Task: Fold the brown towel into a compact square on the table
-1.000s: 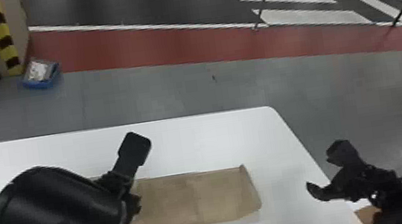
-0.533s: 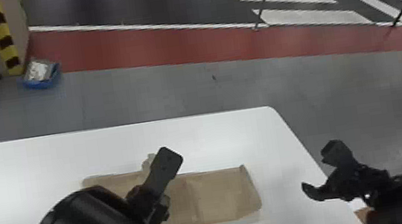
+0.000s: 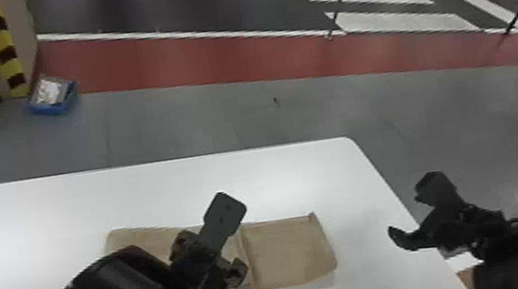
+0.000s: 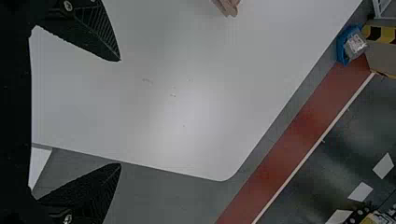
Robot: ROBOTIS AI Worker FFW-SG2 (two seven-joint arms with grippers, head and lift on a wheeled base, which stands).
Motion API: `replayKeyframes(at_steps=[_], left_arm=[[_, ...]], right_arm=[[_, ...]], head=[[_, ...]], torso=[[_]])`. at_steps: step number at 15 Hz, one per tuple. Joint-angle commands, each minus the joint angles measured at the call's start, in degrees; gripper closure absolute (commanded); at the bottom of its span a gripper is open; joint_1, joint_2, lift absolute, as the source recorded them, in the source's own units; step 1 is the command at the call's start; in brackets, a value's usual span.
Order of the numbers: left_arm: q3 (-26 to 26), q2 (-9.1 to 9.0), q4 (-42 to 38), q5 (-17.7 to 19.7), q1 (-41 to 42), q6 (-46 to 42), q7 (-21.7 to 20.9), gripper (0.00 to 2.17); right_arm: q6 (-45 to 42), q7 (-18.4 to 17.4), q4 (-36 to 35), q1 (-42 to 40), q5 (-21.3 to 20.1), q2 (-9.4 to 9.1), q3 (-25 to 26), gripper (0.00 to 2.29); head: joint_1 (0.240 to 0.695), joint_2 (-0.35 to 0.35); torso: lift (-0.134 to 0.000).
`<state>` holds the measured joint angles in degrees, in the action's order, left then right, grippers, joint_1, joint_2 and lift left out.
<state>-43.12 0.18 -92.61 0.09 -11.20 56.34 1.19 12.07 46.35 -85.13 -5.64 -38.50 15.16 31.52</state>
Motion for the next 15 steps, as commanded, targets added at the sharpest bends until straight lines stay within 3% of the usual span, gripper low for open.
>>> replayKeyframes(at_steps=[1, 4, 8, 12, 14, 15], left_arm=[[3.83, -0.32, -3.64, -0.62, 2.94, -0.13, -0.57, 0.04], [12.18, -0.32, -6.27, -0.62, 5.58, -0.13, -2.51, 0.04], [25.37, -0.32, -9.44, -0.53, 10.50, -1.89, -5.06, 0.04], [34.33, 0.62, -11.98, -0.53, 14.19, -2.41, -7.69, 0.04], [36.53, 0.97, -12.07, -0.53, 15.77, -3.82, -8.92, 0.04], [36.71, 1.06, -11.90, -0.53, 16.12, -4.52, -9.19, 0.04]], right_arm=[[1.25, 0.93, -4.52, -0.77, 0.45, -1.45, -0.31, 0.07], [1.78, 1.64, -10.67, -2.53, 0.97, -3.48, -2.69, 0.07], [4.59, 1.99, -18.76, -5.34, -0.96, -3.83, -9.63, 0.07], [19.54, 2.16, -21.84, -7.01, 1.76, -5.94, -16.40, 0.08], [26.57, 1.11, -23.77, -7.10, 2.03, -9.19, -19.21, 0.08], [30.26, 1.02, -24.38, -6.84, 2.12, -9.98, -20.44, 0.08]], head=[[0.695, -0.350], [0.695, -0.350], [0.695, -0.350], [0.695, -0.350], [0.695, -0.316], [0.695, -0.275]], torso=[[0.000], [0.000], [0.000], [0.000], [0.000], [0.000]])
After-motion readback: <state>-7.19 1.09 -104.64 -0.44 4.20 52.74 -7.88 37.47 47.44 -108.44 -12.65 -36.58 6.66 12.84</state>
